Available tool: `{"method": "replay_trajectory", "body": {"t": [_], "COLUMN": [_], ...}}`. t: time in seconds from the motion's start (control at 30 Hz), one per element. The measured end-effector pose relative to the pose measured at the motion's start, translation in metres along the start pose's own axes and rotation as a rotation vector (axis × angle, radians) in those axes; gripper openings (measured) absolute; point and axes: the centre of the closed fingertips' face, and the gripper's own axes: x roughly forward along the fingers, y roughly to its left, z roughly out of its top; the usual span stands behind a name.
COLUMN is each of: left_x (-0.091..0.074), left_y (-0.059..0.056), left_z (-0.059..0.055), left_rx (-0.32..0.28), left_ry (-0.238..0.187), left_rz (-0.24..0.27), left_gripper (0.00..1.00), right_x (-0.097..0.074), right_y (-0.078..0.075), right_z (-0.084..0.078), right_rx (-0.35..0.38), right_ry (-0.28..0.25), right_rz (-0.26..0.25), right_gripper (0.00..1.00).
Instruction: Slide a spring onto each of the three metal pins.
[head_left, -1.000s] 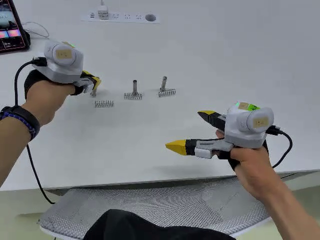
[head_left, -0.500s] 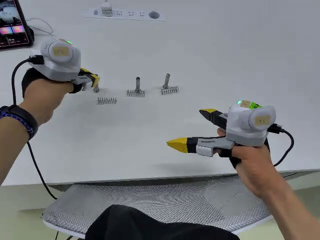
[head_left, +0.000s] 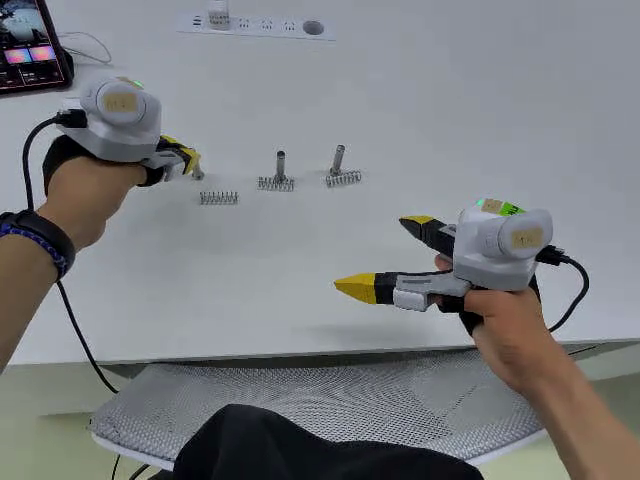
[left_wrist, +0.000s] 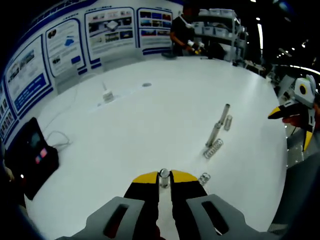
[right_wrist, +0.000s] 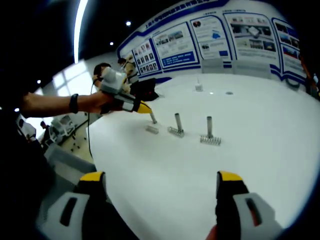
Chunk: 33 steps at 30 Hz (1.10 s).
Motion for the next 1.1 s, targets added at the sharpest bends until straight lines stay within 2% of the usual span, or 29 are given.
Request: {"method": "replay_trajectory", "body": {"t": [0.27, 0.77, 0.97, 1.1], "left_x": [-0.0015, 0.0059, 0.0083, 0.0084], "left_y": [0.0010, 0.0005, -0.0013, -0.0072], "left_z": [-0.0002, -0.0024, -0.0008, 0.0001], "left_rx": [-0.006, -0.013, -0.020, -0.018], "left_ry": [-0.007, -0.003, -0.005, -0.006], "left_rz": [0.003, -0.004, -0.009, -0.018], "left_gripper": [0.08, 0.09, 0.08, 0.08], "right_x": [-0.0001, -0.0018, -0.0033, -0.0034], "right_y": [0.0016, -0.0003, -0.0022, -0.0034], "right_z": [0.0003, -0.0010, 0.0001, -0.0002], "right_rx": [0.001, -0.001, -0.005, -0.006], "right_ry": [0.000, 0.002, 0.002, 0.002], "right_rz": [0.005, 0.001, -0.002, -0.004], "right_gripper": [0.93, 0.93, 0.93, 0.93]}}
